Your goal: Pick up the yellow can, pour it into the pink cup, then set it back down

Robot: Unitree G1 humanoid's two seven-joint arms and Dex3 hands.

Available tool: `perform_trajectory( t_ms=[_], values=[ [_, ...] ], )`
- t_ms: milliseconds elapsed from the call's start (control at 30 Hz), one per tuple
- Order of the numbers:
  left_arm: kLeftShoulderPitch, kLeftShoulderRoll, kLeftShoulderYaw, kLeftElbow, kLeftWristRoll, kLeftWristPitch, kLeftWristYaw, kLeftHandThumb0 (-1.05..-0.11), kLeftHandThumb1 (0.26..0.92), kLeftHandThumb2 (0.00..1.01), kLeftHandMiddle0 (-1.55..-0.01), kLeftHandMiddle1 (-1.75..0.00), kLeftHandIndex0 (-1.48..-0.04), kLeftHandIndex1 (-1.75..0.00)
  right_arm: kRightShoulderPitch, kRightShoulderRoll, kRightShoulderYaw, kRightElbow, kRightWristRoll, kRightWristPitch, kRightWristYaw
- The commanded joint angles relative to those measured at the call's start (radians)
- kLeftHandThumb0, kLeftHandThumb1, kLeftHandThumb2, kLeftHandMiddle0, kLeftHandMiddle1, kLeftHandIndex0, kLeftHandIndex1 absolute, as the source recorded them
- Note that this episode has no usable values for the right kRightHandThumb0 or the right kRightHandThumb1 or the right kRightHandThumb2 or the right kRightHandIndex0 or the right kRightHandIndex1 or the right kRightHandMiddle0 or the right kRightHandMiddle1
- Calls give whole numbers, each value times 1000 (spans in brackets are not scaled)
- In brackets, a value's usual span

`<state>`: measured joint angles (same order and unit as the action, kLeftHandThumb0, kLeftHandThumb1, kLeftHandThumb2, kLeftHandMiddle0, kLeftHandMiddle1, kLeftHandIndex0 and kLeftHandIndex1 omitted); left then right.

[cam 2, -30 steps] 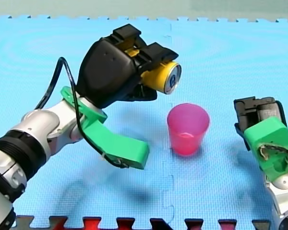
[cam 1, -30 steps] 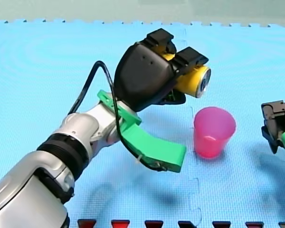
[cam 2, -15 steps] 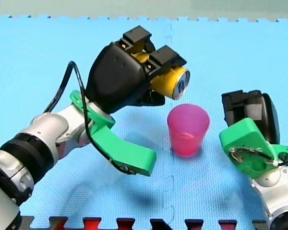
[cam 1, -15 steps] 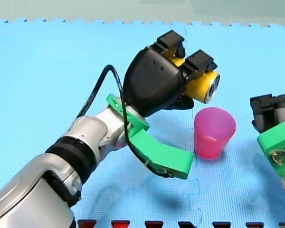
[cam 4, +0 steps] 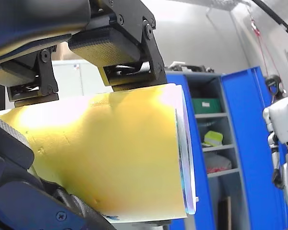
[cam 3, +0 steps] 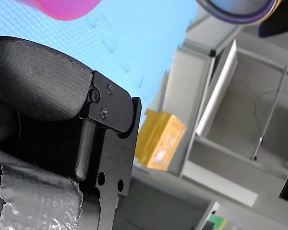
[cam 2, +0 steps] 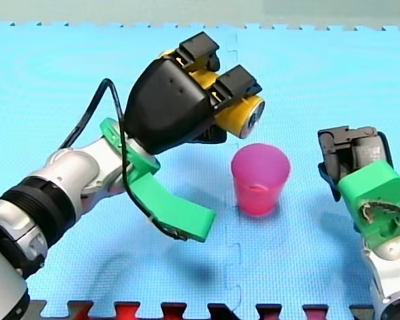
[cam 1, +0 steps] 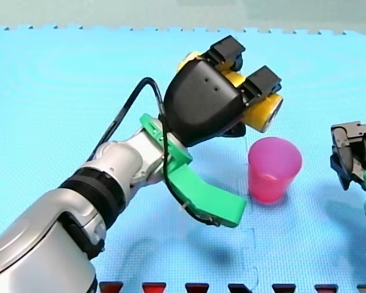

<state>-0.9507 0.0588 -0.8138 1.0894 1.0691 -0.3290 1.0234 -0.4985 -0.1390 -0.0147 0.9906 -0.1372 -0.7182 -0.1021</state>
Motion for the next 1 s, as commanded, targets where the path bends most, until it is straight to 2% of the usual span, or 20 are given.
perform_trajectory(
  t_ms=[0, 67, 100, 133, 167, 200, 267, 300, 333, 367, 400, 467, 533, 567, 600, 700, 833, 867, 933, 967],
  values=[
    [-14, 8, -8, 0, 9, 11, 14, -327, 845, 0, -708, -1642, -666, -1250, -7, -8, 10, 11, -21, -20, -16],
    [-15, 10, -15, 2, 15, 17, 20, -333, 845, 0, -707, -1643, -661, -1249, -10, -21, 6, 29, -17, -46, 0],
    [-15, 10, -19, 5, 19, 22, 26, -335, 845, 0, -707, -1643, -660, -1248, -13, -20, 13, 30, -32, -52, -15],
    [-16, 10, -24, 9, 26, 28, 34, -337, 845, 0, -707, -1643, -659, -1247, -11, -27, 12, 33, -34, -63, -14],
    [-16, 9, -31, 14, 33, 36, 43, -342, 845, 0, -707, -1643, -658, -1243, -11, -28, 19, 34, -51, -69, -33],
    [-17, 8, -36, 19, 39, 43, 51, -344, 845, 0, -707, -1643, -659, -1237, -11, -35, 11, 47, -37, -83, -12],
    [-19, 6, -44, 26, 48, 55, 66, -351, 844, 0, -706, -1641, -670, -1203, -18, -29, 23, 58, -63, -91, -46],
    [-20, 6, -47, 28, 50, 60, 72, -352, 844, 0, -707, -1640, -678, -1185, -20, -33, 20, 70, -59, -101, -41],
    [-20, 5, -49, 31, 52, 64, 78, -353, 843, 0, -707, -1639, -683, -1174, -23, -29, 25, 76, -67, -104, -51],
    [-21, 4, -50, 33, 53, 67, 82, -355, 843, 0, -707, -1638, -688, -1163, -25, -34, 16, 91, -48, -114, -25],
    [-21, 3, -51, 35, 53, 69, 85, -357, 843, 0, -708, -1637, -690, -1157, -28, -24, 19, 95, -49, -118, -25],
    [-22, 2, -54, 39, 52, 72, 88, -361, 842, 0, -709, -1636, -695, -1146, -26, -31, 0, 112, -7, -137, 32],
    [-22, 1, -56, 42, 52, 74, 92, -364, 841, 0, -709, -1635, -698, -1138, -22, -25, -3, 106, 6, -148, 48],
    [-21, 0, -57, 43, 52, 75, 94, -366, 841, 0, -709, -1634, -700, -1134, -21, -20, 1, 94, 1, -150, 43],
    [-21, -2, -58, 44, 51, 76, 96, -368, 841, 0, -709, -1633, -701, -1130, -21, -24, -6, 102, 15, -154, 62],
    [-20, -4, -58, 46, 50, 79, 102, -373, 840, 0, -709, -1630, -706, -1122, -29, -18, -5, 121, 3, -156, 34],
    [-19, -4, -58, 46, 48, 80, 104, -382, 838, 0, -715, -1610, -711, -1108, -26, -18, -3, 111, -10, -151, 7],
    [-19, -3, -58, 45, 47, 80, 104, -382, 838, 0, -717, -1605, -713, -1104, -24, -13, 0, 107, -18, -143, -9],
    [-18, -3, -57, 44, 45, 79, 105, -384, 838, 0, -720, -1599, -716, -1099, -14, -1, 17, 69, -56, -123, -64],
    [-18, -3, -56, 43, 44, 79, 105, -384, 837, 0, -721, -1597, -718, -1096, -9, -6, 18, 61, -63, -114, -75]
  ],
)
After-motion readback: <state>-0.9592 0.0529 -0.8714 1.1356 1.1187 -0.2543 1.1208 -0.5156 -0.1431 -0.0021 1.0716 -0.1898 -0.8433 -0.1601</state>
